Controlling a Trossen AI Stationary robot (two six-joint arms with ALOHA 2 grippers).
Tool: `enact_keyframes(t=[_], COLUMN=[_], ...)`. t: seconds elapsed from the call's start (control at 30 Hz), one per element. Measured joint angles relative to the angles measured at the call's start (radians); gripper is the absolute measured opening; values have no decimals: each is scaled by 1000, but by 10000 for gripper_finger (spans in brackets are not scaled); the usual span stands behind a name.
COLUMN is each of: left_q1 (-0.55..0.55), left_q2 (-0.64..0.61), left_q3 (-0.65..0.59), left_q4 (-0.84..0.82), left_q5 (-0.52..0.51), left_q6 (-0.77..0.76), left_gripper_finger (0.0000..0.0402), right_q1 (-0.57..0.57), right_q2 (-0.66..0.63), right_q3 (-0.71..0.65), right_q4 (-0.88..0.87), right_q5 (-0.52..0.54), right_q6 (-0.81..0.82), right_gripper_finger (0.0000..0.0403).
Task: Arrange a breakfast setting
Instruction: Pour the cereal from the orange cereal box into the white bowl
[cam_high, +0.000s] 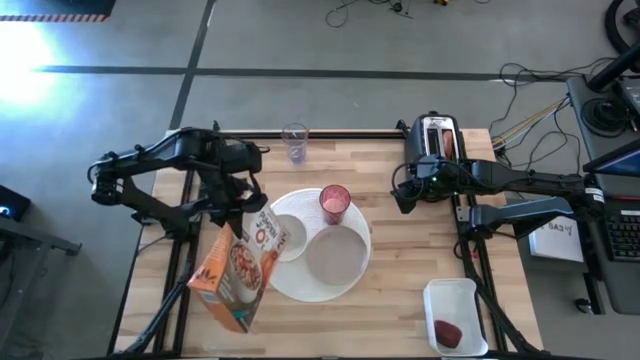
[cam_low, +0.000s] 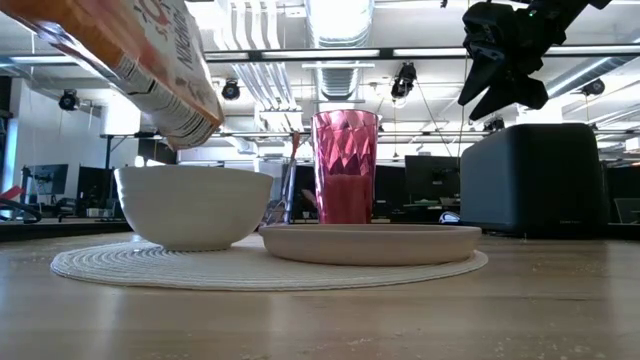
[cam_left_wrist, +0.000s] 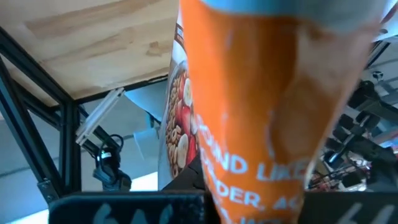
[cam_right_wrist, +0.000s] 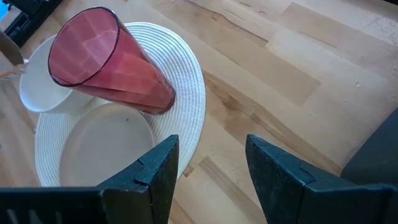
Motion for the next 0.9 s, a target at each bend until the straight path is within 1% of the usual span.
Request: enact_keyframes(t=[0.3, 0.4, 0.53, 0.73, 0.9], left_q1=[44, 49, 49, 61, 74], left_q2=[29, 38, 46, 45, 45], left_q3=[-2, -4, -16, -60, -62], left_q4=[0, 0, 0, 0, 0], left_q5=[68, 80, 123, 130, 132], left_q6=[35, 35, 36, 69, 96], left_gripper_finger=[0, 0, 0, 0, 0], right_q1=[0, 0, 0, 0, 0], right_q2=[0, 0, 0, 0, 0], right_q3=[0, 0, 0, 0, 0], right_q4=[0, 0, 0, 0, 0], right_q5=[0, 0, 0, 0, 0], right_q6=[0, 0, 0, 0, 0], right_gripper_finger=[176, 176, 176, 176, 176])
